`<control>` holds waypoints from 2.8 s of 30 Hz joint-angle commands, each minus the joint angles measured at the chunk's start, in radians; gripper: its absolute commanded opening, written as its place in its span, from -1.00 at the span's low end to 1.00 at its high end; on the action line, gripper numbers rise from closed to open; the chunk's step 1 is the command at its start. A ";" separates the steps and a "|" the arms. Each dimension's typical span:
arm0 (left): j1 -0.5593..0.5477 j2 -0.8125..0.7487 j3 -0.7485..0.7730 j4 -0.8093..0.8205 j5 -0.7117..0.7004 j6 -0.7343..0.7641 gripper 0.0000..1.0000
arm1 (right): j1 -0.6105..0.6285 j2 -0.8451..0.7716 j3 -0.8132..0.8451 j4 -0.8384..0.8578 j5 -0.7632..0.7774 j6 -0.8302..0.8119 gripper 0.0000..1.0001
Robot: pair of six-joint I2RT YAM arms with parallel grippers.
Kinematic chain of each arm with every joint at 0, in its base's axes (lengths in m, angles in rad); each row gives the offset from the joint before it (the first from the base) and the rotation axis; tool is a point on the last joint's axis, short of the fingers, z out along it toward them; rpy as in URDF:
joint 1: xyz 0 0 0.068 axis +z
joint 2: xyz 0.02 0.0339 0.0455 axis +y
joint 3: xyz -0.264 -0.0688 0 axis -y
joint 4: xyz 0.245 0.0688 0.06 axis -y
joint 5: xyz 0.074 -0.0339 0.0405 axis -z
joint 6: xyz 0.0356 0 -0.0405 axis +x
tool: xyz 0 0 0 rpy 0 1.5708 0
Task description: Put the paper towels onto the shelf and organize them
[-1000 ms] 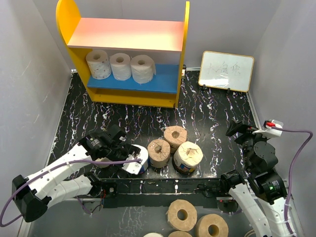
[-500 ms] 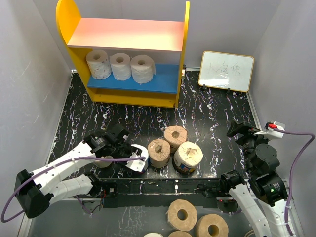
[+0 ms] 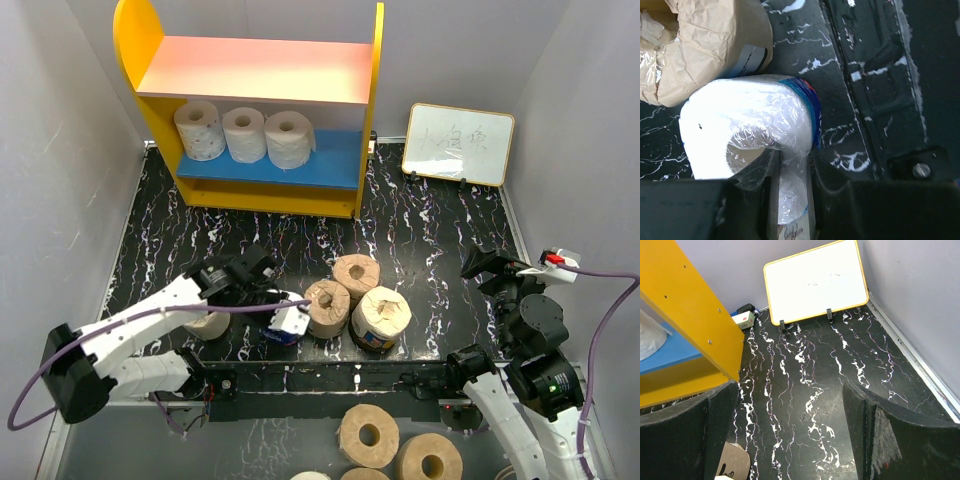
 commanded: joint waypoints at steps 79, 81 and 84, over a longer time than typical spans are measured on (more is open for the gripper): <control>0.132 0.933 1.229 0.479 -0.642 0.019 0.88 | 0.005 -0.088 -0.001 0.048 -0.010 -0.009 0.68; 0.132 0.933 1.212 0.487 -0.646 0.015 0.97 | 0.004 -0.090 -0.001 0.047 -0.011 -0.008 0.68; 0.134 0.934 1.182 0.499 -0.652 0.009 0.97 | 0.005 -0.091 -0.001 0.047 -0.010 -0.008 0.68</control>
